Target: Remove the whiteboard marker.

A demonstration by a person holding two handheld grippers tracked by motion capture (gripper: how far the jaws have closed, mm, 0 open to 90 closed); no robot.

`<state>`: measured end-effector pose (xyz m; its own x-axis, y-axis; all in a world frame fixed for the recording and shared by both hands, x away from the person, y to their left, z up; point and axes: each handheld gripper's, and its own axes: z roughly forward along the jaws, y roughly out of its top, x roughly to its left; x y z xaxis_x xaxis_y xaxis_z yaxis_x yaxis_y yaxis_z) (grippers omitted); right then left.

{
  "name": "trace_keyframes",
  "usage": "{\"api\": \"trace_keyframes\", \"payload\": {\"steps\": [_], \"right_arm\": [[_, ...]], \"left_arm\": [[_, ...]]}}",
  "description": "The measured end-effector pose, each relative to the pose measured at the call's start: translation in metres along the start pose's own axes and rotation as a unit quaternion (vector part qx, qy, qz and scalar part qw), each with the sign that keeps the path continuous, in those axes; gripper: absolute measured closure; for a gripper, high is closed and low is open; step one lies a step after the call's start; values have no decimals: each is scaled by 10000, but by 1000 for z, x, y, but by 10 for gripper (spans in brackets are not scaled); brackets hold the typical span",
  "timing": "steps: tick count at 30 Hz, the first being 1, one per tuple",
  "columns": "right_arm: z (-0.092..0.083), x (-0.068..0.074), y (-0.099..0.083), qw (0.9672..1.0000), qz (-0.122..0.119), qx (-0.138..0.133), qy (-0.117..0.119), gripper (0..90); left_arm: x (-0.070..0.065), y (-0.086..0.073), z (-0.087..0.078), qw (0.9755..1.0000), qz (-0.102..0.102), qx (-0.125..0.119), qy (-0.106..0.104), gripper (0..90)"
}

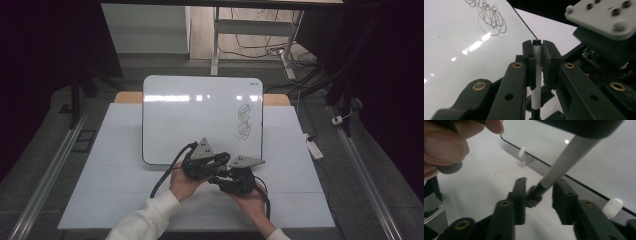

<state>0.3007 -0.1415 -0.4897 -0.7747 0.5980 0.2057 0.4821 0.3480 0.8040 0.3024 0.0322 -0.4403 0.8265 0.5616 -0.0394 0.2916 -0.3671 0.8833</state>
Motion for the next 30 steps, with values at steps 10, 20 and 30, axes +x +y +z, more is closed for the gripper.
{"api": "trace_keyframes", "payload": {"steps": [10, 20, 30], "right_arm": [[1, -8, 0, 9989, 368, 254, -119, 757], [-1, -11, -1, 9989, 299, 297, -224, 774], [-13, -17, 1, 9994, -36, -119, -310, 775]], "left_arm": [[-4, -1, 2, 9999, 79, 33, 76, 813], [-4, -1, -1, 10000, 44, -51, -16, 799], [24, -21, -42, 9987, -509, -13, -30, 397]]}}
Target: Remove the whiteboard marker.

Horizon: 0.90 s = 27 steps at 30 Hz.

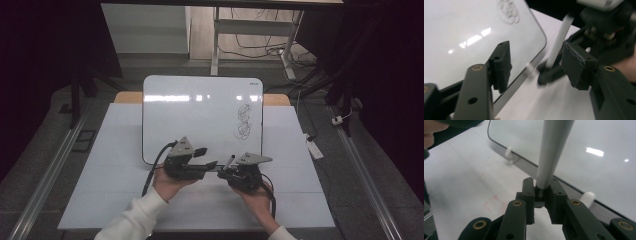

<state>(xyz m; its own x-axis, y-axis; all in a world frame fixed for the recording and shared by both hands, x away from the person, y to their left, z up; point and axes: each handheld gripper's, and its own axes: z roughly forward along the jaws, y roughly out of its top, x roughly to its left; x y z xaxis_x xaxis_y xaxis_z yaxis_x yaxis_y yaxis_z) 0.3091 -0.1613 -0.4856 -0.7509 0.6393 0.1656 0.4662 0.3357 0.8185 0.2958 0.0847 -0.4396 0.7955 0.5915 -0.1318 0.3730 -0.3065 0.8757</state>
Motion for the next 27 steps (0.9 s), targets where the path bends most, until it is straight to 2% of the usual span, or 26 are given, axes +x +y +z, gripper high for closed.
{"api": "trace_keyframes", "payload": {"steps": [6, 9, 13, 19, 22, 27], "right_arm": [[-11, -7, 3, 9995, -112, -269, -113, 776], [-15, -9, 4, 9992, -132, -353, -143, 776], [-23, -15, 7, 9984, -147, -512, -196, 776], [-36, -22, 11, 9965, -249, -762, -229, 776], [-43, -26, 13, 9944, -414, -931, -262, 775], [-50, -30, 14, 9924, -481, -1081, -339, 775]], "left_arm": [[17, -31, -39, 9993, -248, 229, 176, 351], [23, -49, -57, 9983, -415, 328, 252, 342], [27, -73, -75, 9965, -504, 504, 428, 325], [38, -103, -91, 9930, -703, 685, 651, 305], [44, -112, -96, 9910, -717, 837, 753, 282], [53, -122, -102, 9892, -818, 864, 858, 272]]}}
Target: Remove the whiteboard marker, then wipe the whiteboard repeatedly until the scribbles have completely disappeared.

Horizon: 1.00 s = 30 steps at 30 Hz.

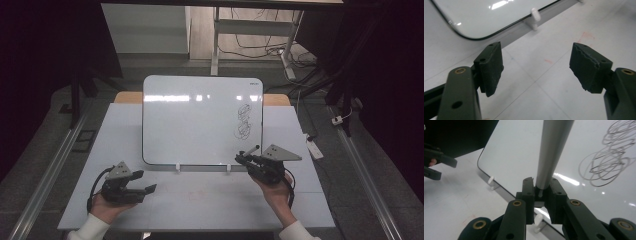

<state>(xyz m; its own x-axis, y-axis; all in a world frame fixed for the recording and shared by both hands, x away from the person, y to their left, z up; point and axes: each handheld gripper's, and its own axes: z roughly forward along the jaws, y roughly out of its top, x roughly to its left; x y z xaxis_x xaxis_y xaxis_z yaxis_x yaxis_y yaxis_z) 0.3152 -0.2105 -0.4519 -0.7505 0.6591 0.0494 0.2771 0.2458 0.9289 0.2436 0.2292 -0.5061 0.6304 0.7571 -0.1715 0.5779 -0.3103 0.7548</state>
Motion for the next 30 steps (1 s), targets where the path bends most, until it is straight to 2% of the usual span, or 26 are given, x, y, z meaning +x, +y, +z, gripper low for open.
{"api": "trace_keyframes", "payload": {"steps": [8, 13, 15, 16, 19, 22, 23, 26, 28, 30], "right_arm": [[-7, -13, 8, 9993, -157, -257, -239, 775], [-4, -38, 32, 9972, -171, -557, -465, 775], [6, -54, 48, 9955, -220, -635, -668, 775], [6, -54, 48, 9955, -220, -635, -668, 775], [18, -69, 63, 9935, -267, -676, -872, 776], [29, -83, 76, 9913, -215, -756, -1054, 775], [38, -90, 82, 9906, -215, -744, -1126, 775], [46, -96, 86, 9903, -227, -709, -1176, 775], [51, -102, 90, 9885, -277, -701, -1312, 775], [55, -109, 94, 9876, -223, -708, -1383, 775]], "left_arm": [[6, -3, 2, 9999, -114, 26, 10, 220], [6, -3, 3, 9999, -147, 29, 1, 188], [6, -4, 4, 9999, -146, 38, -29, 175], [6, -4, 5, 9999, -143, 38, -39, 175], [5, -5, 6, 9999, -142, 24, -51, 174], [6, -5, 7, 9999, -126, 35, -34, 174], [6, -5, 8, 9999, -128, 49, -19, 174], [8, -6, 8, 9999, -160, 42, 2, 175], [8, -7, 7, 9998, -181, 26, 12, 177], [8, -7, 6, 9998, -185, 15, 35, 178]]}}
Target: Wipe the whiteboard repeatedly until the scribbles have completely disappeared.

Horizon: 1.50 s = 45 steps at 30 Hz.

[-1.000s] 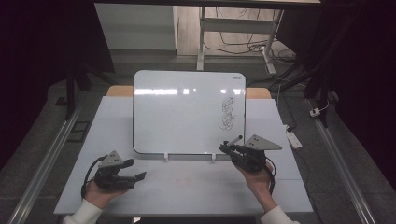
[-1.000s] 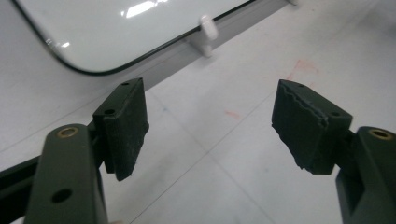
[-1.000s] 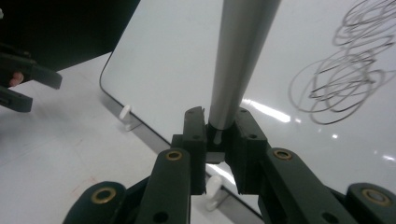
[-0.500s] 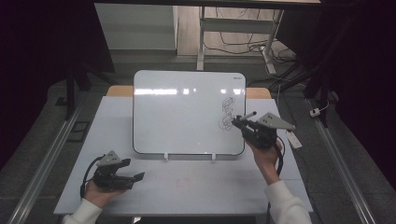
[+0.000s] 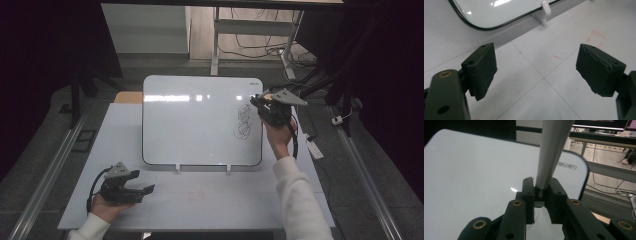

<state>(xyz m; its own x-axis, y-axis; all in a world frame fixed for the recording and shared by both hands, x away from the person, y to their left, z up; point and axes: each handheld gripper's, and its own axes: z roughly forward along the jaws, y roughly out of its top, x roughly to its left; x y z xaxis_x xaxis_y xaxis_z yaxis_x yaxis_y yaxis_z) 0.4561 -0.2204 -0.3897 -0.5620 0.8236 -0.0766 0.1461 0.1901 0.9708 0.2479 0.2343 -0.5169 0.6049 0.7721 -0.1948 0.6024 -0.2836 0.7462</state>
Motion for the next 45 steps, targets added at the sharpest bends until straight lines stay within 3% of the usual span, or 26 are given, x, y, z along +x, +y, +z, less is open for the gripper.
{"api": "trace_keyframes", "payload": {"steps": [2, 7, 10, 11, 13, 16, 18, 20, 21, 23, 25, 28, 29, 30, 31, 33, 35, 36, 37, 39, 41, 43, 45], "right_arm": [[5, -3, 3, 10000, 32, -9, -21, 776], [18, 6, -2, 9992, -277, 277, 99, 776], [19, 14, -11, 9989, -225, 266, 310, 776], [19, 17, -14, 9981, -292, 310, 439, 776], [19, 20, -14, 9966, -583, 369, 451, 776], [17, 7, -9, 9992, -299, 217, 143, 776], [18, -1, -8, 9998, -95, 118, 109, 776], [19, 3, -10, 9998, -97, 121, 161, 776], [20, 7, -12, 9993, -88, 151, 331, 776], [21, 17, -15, 9981, -323, 208, 474, 776], [22, 16, -14, 9983, -359, 217, 415, 776], [20, 6, -10, 9999, -133, 69, 29, 776], [20, 5, -10, 10000, -8, 35, 48, 776], [21, 14, -14, 9996, -49, 109, 274, 776], [21, 14, -14, 9996, -49, 109, 274, 776], [24, 29, -18, 9979, -336, 215, 519, 776], [24, 30, -19, 9977, -413, 218, 499, 776], [23, 25, -17, 9987, -306, 159, 379, 777], [21, 14, -14, 9999, -9, 55, 143, 776], [21, 12, -14, 9998, 112, 41, 183, 776], [20, 19, -16, 9993, -21, 153, 331, 776], [20, 33, -26, 9968, -398, 285, 624, 776], [18, 26, -25, 9981, -256, 218, 515, 776]], "left_arm": [[1, 0, 0, 10000, -14, -4, 19, 180], [2, 0, -1, 10000, -56, -27, 43, 183], [2, 0, -2, 10000, -36, -46, 63, 183], [2, 0, -2, 10000, -37, -52, 69, 183], [2, 0, -2, 9999, -41, -56, 75, 183], [0, 0, -2, 9999, -36, -52, 82, 184], [0, 1, -1, 10000, -7, -49, 76, 184], [0, 1, -1, 10000, -5, -42, 81, 184], [1, 0, -1, 10000, -12, -36, 80, 184], [2, 0, 0, 10000, -51, -26, 76, 185], [2, 0, 0, 10000, -45, -23, 79, 184], [1, 0, -1, 9999, -34, -45, 83, 185], [1, 0, -1, 10000, -32, -43, 78, 185], [1, 0, -1, 10000, -36, -35, 74, 185], [2, 0, -1, 10000, -40, -25, 68, 185], [2, 0, 0, 10000, -50, -13, 65, 185], [2, 0, 0, 10000, -46, -16, 72, 186], [2, 0, -1, 10000, -42, -20, 69, 185], [1, 0, -1, 10000, -31, -28, 81, 185], [1, 0, -2, 9999, -26, -49, 84, 186], [2, 0, -2, 10000, -31, -47, 81, 186], [2, 0, -1, 10000, -55, -31, 75, 186], [2, 0, -1, 10000, -49, -27, 72, 186]]}}
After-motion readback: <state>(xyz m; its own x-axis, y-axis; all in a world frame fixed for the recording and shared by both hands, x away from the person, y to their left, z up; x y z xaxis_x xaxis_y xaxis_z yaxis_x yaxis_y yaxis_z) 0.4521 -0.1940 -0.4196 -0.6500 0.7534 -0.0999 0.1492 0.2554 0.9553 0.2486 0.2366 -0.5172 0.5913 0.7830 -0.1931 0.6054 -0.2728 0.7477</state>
